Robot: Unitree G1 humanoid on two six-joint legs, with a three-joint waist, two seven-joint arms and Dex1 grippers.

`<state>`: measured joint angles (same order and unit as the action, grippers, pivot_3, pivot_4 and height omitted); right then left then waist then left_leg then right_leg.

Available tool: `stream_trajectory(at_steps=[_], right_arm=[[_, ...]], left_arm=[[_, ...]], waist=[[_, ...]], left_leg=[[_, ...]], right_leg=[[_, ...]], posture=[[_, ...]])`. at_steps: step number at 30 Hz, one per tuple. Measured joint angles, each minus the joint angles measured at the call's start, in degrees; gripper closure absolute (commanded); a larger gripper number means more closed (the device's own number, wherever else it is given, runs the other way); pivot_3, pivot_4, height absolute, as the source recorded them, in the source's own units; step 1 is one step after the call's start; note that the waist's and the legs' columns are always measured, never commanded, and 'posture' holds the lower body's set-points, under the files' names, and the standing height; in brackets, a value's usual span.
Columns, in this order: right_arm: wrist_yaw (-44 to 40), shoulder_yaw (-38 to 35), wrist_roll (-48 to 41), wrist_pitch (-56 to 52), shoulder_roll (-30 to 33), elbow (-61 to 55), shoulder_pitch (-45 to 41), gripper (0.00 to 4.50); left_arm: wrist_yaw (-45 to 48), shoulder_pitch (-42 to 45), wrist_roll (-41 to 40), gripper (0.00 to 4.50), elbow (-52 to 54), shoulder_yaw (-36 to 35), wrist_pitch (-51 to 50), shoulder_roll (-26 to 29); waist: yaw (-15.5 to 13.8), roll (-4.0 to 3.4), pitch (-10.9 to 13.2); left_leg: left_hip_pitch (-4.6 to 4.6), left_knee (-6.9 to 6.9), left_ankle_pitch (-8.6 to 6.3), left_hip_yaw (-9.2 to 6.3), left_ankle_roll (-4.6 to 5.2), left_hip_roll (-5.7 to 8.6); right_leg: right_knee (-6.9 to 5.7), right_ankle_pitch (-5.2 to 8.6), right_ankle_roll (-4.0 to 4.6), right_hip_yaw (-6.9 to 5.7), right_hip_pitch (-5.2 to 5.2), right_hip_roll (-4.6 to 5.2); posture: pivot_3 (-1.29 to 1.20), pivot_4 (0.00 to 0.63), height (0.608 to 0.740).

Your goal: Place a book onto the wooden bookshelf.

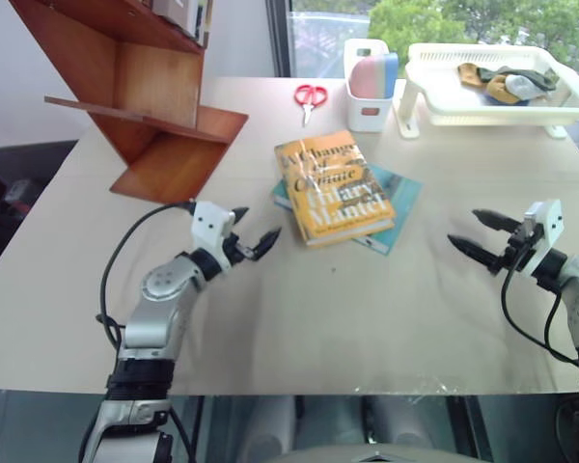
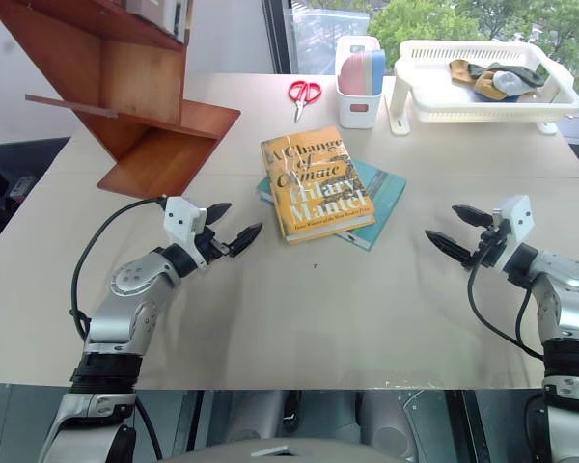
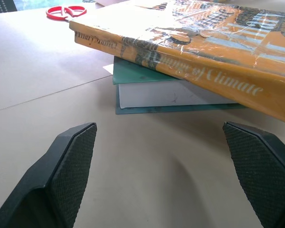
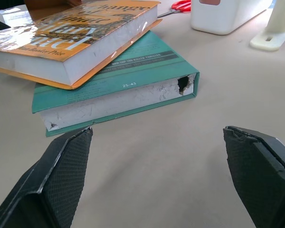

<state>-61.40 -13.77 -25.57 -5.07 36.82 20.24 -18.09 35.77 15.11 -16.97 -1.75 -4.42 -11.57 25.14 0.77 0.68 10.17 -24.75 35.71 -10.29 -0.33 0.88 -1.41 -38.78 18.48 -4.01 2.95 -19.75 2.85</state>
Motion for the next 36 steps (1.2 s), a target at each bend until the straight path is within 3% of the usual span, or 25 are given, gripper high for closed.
stream_trajectory(at_steps=[26,32,36], right_arm=[[1.0,1.9,3.8,-4.2,2.4,1.4,-3.5,0.0],[1.9,2.4,3.7,-7.7,0.8,7.2,-12.3,0.0],[3.7,2.8,3.6,-12.4,-1.6,13.8,-19.9,0.0]], left_arm=[[1.7,0.4,0.0,0.03,0.0,0.0,0.6,2.1],[7.2,1.7,-2.1,0.03,3.6,-0.2,-1.5,7.6],[13.2,3.8,-8.7,0.03,9.0,-3.5,-8.2,14.8]], waist=[[0.1,0.01,0.0],[0.3,0.04,0.1],[0.3,0.1,0.2]], left_leg=[[0.0,0.0,0.0,0.02,0.0,0.02],[0.01,-0.03,0.01,0.03,-0.01,0.0],[-0.01,-0.12,0.0,0.04,-0.01,-0.04]], right_leg=[[-0.01,0.0,0.0,0.01,-0.01,0.0],[-0.02,0.0,0.01,0.01,-0.04,-0.05],[0.05,0.01,0.02,0.01,-0.06,-0.03]], posture=[[0.0,0.15,0.74],[0.0,0.15,0.74],[0.0,0.15,0.74]])
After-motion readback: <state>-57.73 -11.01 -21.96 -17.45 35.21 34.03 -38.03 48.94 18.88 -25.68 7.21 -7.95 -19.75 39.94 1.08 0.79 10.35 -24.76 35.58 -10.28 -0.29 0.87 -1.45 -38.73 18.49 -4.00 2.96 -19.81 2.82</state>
